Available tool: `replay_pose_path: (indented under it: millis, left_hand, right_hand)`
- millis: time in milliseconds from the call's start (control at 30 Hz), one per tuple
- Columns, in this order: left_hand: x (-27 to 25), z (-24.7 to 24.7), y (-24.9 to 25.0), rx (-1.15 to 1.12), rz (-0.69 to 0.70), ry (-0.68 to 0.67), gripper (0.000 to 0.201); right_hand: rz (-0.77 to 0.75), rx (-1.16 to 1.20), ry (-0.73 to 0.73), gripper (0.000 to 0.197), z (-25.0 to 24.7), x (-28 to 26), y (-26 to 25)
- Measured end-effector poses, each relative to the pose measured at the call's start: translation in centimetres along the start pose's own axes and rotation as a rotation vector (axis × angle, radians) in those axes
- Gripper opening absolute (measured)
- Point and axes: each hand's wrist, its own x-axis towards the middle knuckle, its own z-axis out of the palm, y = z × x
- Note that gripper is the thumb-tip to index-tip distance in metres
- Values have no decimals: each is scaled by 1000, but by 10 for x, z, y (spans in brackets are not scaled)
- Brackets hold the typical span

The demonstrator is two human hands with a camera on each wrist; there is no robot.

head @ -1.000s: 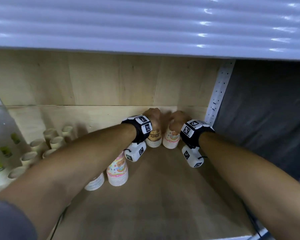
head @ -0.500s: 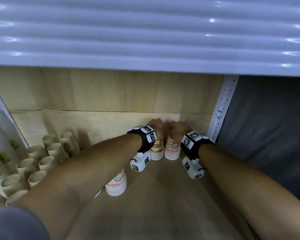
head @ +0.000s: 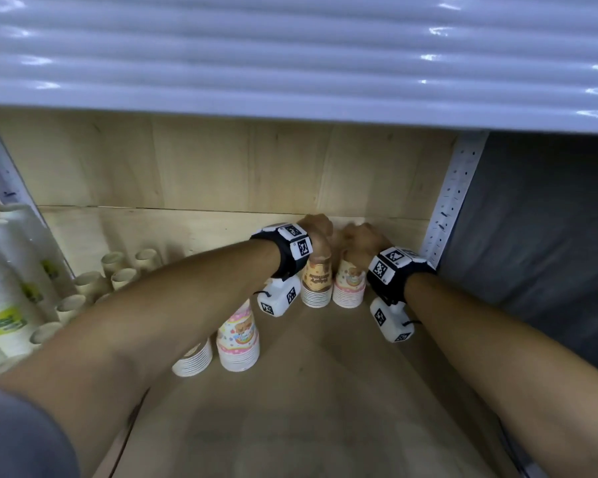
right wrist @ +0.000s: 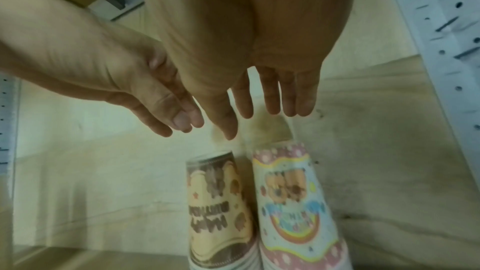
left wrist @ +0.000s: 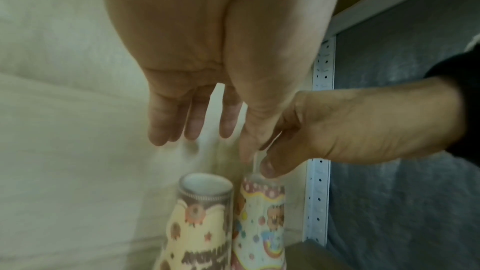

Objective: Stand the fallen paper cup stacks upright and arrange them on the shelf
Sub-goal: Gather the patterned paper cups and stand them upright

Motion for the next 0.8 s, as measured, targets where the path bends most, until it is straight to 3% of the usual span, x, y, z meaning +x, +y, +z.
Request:
replay_pose_path:
  millis: [133, 333, 600, 800]
  left_hand:
    - [-26, -35, -3, 53, -33, -5, 51]
    - [-70, -66, -33, 120, -102, -67, 51]
    - [-117, -60, -93, 218, -284, -236, 45]
    - [-135, -41, -125, 297, -308, -370, 33]
  right_hand:
    - [-36, -6, 47, 43, -14, -13, -27]
    - [-179, -26, -59, 44, -17, -22, -79]
    - [-293, -20, -243, 40, 22, -48, -143]
    - [-317, -65, -335, 52, 49, -63, -168]
